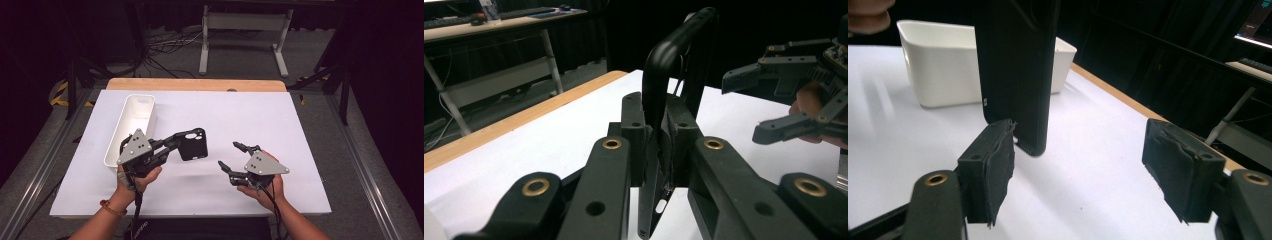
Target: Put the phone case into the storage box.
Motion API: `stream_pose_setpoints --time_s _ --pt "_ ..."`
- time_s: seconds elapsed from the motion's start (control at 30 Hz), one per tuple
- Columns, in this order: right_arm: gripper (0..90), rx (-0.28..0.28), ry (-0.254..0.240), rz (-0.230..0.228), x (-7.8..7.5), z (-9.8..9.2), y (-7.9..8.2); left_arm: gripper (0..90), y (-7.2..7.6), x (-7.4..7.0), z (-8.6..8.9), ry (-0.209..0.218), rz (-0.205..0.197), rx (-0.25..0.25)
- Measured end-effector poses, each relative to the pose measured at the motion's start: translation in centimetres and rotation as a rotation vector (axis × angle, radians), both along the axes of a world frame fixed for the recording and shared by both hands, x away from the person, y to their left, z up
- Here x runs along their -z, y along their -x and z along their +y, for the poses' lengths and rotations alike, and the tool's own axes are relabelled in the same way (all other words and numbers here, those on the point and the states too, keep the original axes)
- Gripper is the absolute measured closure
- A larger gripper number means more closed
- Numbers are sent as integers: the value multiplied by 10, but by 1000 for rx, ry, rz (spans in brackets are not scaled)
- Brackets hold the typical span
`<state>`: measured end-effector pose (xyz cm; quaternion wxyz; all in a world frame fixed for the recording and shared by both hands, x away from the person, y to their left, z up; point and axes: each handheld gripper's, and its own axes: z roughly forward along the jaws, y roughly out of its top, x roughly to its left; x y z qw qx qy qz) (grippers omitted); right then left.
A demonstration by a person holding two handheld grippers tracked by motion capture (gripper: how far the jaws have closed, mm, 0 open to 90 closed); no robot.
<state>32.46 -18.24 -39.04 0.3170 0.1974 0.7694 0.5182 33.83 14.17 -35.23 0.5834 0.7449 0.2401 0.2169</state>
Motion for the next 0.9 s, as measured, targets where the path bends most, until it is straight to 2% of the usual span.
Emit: stream_pose_setpoints --time_s 0.07,0.23,0.5,0.73,0.9 --pt "286 2 13 2 4 -2 1 826 0 0 0 4 -4 0" --pt "259 19 7 1 12 -5 2 826 -1 -1 0 4 -15 0" --pt "227 33 24 -8 15 -7 3 826 -2 -4 3 -8 -18 3" --pt "221 48 39 -8 19 -11 1 826 -4 -9 7 3 -41 -7" --pt "211 63 31 1 20 -15 -1 826 -4 -12 12 8 -52 -5"
